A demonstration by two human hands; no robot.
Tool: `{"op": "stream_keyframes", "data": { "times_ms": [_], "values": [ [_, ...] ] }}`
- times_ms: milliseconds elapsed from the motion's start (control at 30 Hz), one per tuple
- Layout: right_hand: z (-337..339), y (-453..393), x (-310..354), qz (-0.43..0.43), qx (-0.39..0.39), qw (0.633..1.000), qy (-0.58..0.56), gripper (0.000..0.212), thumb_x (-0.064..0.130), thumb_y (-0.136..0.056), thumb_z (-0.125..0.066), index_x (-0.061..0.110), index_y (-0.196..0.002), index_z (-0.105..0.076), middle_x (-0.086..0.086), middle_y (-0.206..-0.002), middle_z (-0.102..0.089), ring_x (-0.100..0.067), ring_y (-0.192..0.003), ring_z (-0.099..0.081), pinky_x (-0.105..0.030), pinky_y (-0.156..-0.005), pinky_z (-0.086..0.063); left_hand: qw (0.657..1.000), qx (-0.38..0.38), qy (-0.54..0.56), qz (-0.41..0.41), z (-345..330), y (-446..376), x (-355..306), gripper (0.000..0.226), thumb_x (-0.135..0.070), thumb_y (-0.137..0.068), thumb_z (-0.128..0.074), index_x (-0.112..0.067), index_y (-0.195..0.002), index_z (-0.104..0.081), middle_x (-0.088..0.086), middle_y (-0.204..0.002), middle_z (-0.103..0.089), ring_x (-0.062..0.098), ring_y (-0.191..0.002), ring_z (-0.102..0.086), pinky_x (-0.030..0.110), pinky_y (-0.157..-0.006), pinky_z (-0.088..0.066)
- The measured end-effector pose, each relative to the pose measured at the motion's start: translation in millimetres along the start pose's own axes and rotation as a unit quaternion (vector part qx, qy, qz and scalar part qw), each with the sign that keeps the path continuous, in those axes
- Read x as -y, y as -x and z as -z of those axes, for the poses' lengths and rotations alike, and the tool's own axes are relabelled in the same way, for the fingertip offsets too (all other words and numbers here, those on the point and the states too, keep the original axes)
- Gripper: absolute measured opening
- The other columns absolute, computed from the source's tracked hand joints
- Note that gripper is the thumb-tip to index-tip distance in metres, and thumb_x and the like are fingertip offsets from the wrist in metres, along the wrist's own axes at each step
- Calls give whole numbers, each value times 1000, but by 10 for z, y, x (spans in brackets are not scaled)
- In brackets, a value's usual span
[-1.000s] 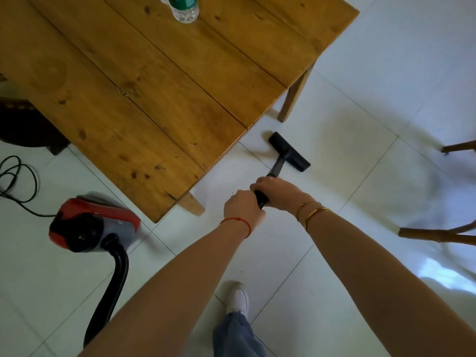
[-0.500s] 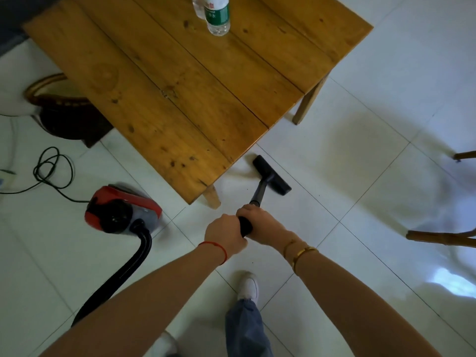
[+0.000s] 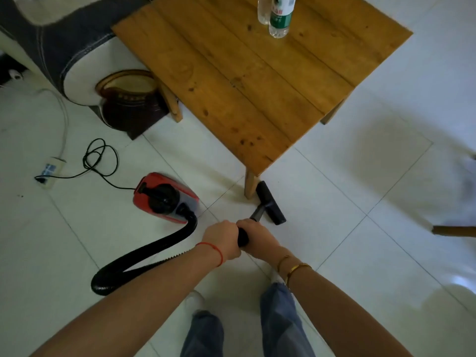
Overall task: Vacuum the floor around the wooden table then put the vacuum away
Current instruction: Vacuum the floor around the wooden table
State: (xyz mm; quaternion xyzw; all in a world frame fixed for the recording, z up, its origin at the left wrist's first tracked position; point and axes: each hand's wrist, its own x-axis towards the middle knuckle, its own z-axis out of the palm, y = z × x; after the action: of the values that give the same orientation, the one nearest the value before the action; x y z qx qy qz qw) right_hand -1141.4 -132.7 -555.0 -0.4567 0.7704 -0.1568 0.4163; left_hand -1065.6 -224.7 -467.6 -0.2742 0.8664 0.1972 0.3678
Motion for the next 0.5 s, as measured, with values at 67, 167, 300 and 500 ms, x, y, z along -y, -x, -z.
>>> {"op": "stream_keyframes", "data": {
  "times_ms": [67,167,300,500],
  "values": [
    [-194,7,175,-13,-8,1000,-3,13,17,-79,-64,22,-87,-55,0,-94,-62,-18,-85,-59,-35,-83,-51,1000,-6,-20,-9,-72,125,194,22,-20,-83,-62,-11,-103,-63,6,-98,-66,22,-86,-66,29,-68,-50],
    [-445,33,410,-28,-23,999,-5,12,19,-80,-64,21,-87,-55,-1,-94,-61,-20,-85,-59,-36,-80,-51,998,-11,-58,-24,-163,296,434,23,-19,-84,-60,-10,-105,-63,7,-99,-66,23,-87,-66,29,-65,-48],
    [-713,98,646,-38,-24,999,-10,13,17,-81,-65,16,-89,-56,-5,-96,-62,-23,-86,-60,-39,-80,-51,997,-17,-67,-31,-289,499,678,22,-22,-83,-62,-12,-103,-64,5,-97,-67,21,-84,-67,27,-61,-46],
    [-1008,211,957,-36,-41,998,-19,16,15,-78,-66,22,-83,-53,-2,-90,-62,-20,-82,-59,-39,-79,-52,996,-12,-77,-31,-455,767,947,19,-19,-84,-61,-12,-101,-64,5,-94,-68,20,-82,-67,28,-66,-52]
  ]
}}
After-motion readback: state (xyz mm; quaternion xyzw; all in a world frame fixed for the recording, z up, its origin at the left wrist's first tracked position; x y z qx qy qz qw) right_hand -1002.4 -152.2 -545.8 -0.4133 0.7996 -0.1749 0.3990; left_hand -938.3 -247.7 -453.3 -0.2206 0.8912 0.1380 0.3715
